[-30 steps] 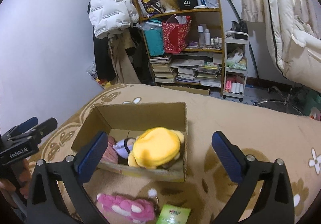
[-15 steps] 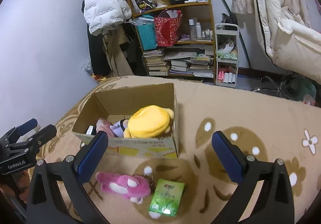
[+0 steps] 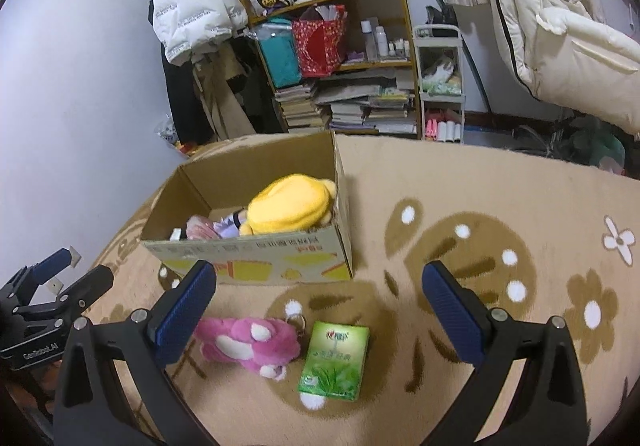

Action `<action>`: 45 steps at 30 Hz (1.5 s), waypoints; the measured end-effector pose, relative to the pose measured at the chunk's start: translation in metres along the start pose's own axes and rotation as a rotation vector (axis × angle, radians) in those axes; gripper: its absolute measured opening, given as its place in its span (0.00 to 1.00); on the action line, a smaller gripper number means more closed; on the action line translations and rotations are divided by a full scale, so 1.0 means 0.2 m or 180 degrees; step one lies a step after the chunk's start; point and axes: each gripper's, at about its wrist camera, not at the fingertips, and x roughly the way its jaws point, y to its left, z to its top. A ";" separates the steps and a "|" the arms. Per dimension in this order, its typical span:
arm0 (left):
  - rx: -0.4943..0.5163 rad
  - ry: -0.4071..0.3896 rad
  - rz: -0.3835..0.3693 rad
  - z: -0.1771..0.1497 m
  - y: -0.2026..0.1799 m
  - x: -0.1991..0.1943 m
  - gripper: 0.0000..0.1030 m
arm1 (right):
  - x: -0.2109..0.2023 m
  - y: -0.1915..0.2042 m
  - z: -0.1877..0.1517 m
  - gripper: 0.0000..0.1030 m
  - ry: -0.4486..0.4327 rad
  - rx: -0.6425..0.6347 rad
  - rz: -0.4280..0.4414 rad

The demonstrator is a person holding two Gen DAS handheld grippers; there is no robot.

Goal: Organize soft objects
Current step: 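Withdraw both tools from the box toward the pink plush and green tissue pack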

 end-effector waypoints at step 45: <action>0.0234 0.0841 -0.0180 -0.15 -0.19 0.41 0.99 | 0.40 -0.08 -0.22 0.91 0.0856 0.0241 -0.0106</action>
